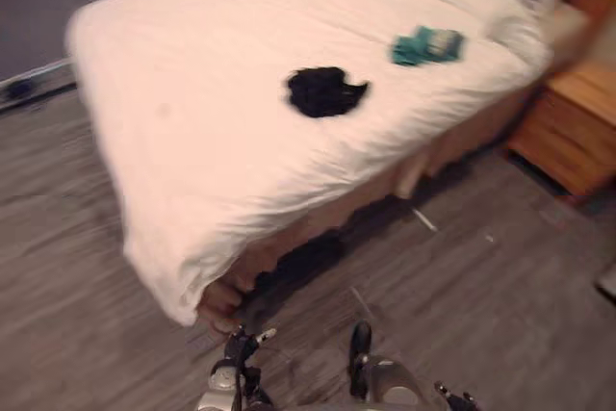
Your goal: Tidy the bed and pick cloth on bed and put in laundry
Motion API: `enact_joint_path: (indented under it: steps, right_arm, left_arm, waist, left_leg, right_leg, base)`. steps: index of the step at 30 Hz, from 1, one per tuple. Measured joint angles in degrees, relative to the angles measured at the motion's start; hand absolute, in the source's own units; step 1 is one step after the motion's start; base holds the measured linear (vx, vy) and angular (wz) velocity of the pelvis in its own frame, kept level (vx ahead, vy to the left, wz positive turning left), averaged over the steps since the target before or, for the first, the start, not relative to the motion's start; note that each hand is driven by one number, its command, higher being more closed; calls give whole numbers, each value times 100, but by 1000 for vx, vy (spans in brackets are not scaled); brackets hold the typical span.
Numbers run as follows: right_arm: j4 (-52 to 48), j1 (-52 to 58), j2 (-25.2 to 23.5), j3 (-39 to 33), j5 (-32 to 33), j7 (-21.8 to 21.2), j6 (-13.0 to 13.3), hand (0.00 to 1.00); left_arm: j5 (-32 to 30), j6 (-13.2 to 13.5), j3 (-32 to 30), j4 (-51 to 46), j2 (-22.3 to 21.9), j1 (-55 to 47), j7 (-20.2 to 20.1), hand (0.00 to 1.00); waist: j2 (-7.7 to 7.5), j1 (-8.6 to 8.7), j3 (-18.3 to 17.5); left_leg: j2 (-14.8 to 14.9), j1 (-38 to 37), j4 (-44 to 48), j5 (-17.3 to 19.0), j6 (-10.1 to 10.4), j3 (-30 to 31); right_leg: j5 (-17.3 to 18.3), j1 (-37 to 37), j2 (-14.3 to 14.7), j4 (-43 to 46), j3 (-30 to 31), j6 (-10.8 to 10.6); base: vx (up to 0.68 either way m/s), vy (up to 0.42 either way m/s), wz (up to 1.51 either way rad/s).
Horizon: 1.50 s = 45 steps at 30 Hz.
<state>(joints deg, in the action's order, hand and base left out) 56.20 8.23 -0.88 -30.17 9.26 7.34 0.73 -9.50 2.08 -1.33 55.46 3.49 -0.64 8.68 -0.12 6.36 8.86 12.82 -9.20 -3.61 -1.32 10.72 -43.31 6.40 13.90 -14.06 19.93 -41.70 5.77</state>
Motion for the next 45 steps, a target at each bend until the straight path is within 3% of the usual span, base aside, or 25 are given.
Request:
enact_joint_path:
  steps: [2,3,5,7,8,9,12,16,18,20,21,22,24,25,27,30,32,33,34,35,37,38,40,42,45]
  right_arm:
    - [193,-46,46,185,-97,23,3,0]
    - [186,-111,92,204,-100,22,15,0]
    - [135,-60,96,215,-100,21,10,0]
    - [19,-18,237,732,-98,22,72,0]
    - [0,-52,281,838,-99,23,87,0]
    - [5,-96,319,916,-99,25,97,0]
    - [97,-97,360,1073,-150,67,96,0]
    - [137,-123,372,1055,-376,137,65,0]
    - [132,-113,373,1045,-428,142,66,0]
    - [128,-109,360,1038,-501,145,64,0]
    - [97,-72,282,1047,-568,145,75,0]
    - [96,-45,299,1056,-604,144,83,0]
    - [72,-108,236,1089,-679,128,90,0]
    - [59,-146,192,1088,-726,128,75,0]
    - [56,-66,209,1096,-765,128,58,0]
    - [20,-114,233,1095,-763,130,67,0]
    - [24,-171,243,1073,-760,131,61,0]
    - [26,-163,239,1067,-760,131,55,0]
    - [36,-164,252,1040,-759,129,47,0]
    - [79,-266,339,969,-759,127,50,0]
    - [75,-335,346,808,-762,116,65,0]
    - [21,-292,323,732,-756,117,38,0]
    - [-146,-142,280,828,-747,120,32,0]
    - [-212,-124,314,853,-747,123,19,0]
    - [-267,-144,298,932,-748,116,0,0]
  left_arm:
    - [-44,-38,182,117,38,19,-18,0]
    - [-138,-51,195,206,39,42,-81,0]
    - [-332,-105,180,490,-13,199,-123,0]
    - [-402,-101,105,512,-140,185,-114,0]
    - [-400,-92,77,506,-190,196,-114,0]
    - [-387,-89,56,490,-239,197,-103,0]
    - [-169,-58,19,413,-323,78,-62,0]
    - [220,105,-150,154,-371,67,140,0]
    - [261,113,-151,77,-392,67,149,0]
    - [285,113,-163,79,-372,73,146,0]
    - [287,109,-160,94,-310,137,139,0]
    - [290,114,-156,114,-309,158,142,0]
    - [329,103,-156,137,-220,175,149,0]
    - [361,67,-144,183,-174,141,147,0]
    - [384,58,-164,215,-105,114,157,0]
    - [372,61,-308,233,40,110,162,0]
    - [303,57,-406,262,13,159,150,0]
    - [272,53,-429,264,0,130,146,0]
    - [208,51,-555,290,-15,61,138,0]
    - [192,33,-682,384,-155,5,125,0]
    - [148,33,-867,378,-280,-32,131,0]
    - [131,39,-1102,322,-395,-84,117,0]
    - [142,41,-1276,131,-440,-119,130,0]
    - [162,67,-1279,-98,-458,-111,130,0]
    - [249,113,-1266,-284,-435,-113,139,0]
  waist:
    - [24,-11,-84]
    - [141,-38,-102]
    - [87,107,-112]
    - [231,-110,-83]
    - [280,-123,-46]
    - [310,-99,1]
    - [258,-180,163]
    - [205,-386,251]
    - [202,-422,254]
    - [159,-513,254]
    - [-6,-523,278]
    - [-80,-518,309]
    - [-215,-514,401]
    - [-214,-379,497]
    - [-193,-390,507]
    - [-112,-347,536]
    - [-97,-316,547]
    - [-106,-311,542]
    - [-140,-262,516]
    - [185,-290,535]
    - [248,-285,551]
    - [258,-276,549]
    - [267,-358,574]
    - [303,-483,616]
    - [233,-607,617]
  left_leg:
    - [88,-122,34,163,183,-268]
    - [232,-152,67,191,191,-413]
    - [642,-340,1135,598,508,-823]
    - [1832,-39,4267,659,117,-543]
    - [1965,166,4975,758,-105,-206]
    - [1953,534,5761,944,-289,437]
    - [1185,1306,5994,1323,-135,2161]
    - [97,1920,3099,1299,-128,3203]
    - [-132,2008,1963,1108,-42,3280]
    - [-323,2000,1761,809,-430,3344]
    - [-569,1754,1733,752,-751,3285]
    - [-587,1633,1680,746,-790,3213]
    - [-763,1301,1514,869,-952,3168]
    - [-836,913,1362,900,-982,3237]
    - [-810,433,1111,952,-1002,3321]
    - [-613,34,755,970,-967,3572]
    - [-511,-86,717,1143,-690,3608]
    - [-507,-177,696,1215,-580,3605]
    - [-465,-431,614,1326,-414,3612]
    - [-197,-562,652,1252,-259,3500]
    - [-59,-417,1387,1074,37,3504]
    - [132,5,2785,824,111,3581]
    - [448,848,4871,-11,-160,3754]
    - [693,1675,6577,205,-285,3735]
    - [699,2352,6410,728,-433,3125]
  right_leg:
    - [45,-206,-48,-51,-856,-62]
    - [71,-121,-31,160,-918,-33]
    - [396,80,202,592,-358,50]
    - [354,-18,1021,152,738,117]
    - [320,-96,1188,17,939,89]
    - [242,-243,1390,-175,1275,139]
    - [173,-875,1799,-560,2295,101]
    - [6,-1439,1860,-1268,3319,-127]
    - [-19,-1608,1865,-1498,3515,-168]
    - [245,-1655,1841,-1337,3695,-329]
    - [673,-1652,1575,-680,3782,-685]
    - [836,-1395,1464,61,3733,-947]
    - [556,-529,1082,2097,3513,-1303]
    - [556,-115,693,3164,3127,-1203]
    - [788,13,505,3171,2747,-1039]
    - [733,201,669,1034,2561,-977]
    - [-447,331,837,-1226,3116,-1034]
    - [-746,317,839,-1573,3231,-1068]
    - [-1509,277,840,-1614,3329,-984]
    - [-1308,276,1109,-1297,3307,-762]
    - [-864,322,1189,-694,3291,-601]
    - [-521,66,1266,-475,3220,-539]
    - [-205,-417,1403,-547,3248,-424]
    - [-24,-973,1536,-747,3390,-337]
    - [51,-1761,1463,-1440,3525,-397]
  base:
    - [93,-54,-168]
    - [57,-144,-174]
    - [202,-221,-188]
    - [363,-206,-254]
    - [314,-139,-222]
    - [263,-22,-203]
    - [304,45,-199]
    - [234,139,-124]
    - [274,189,-76]
    - [377,240,-52]
    - [558,307,-35]
    - [482,259,-28]
    - [372,213,3]
    - [506,259,40]
    - [487,128,39]
    - [498,-23,59]
    - [601,-156,67]
    - [714,-245,55]
    - [632,-235,13]
    - [621,-230,-2]
    - [535,-253,-18]
    - [499,-301,-6]
    - [533,-250,-15]
    - [452,-144,-37]
    - [424,-55,-21]
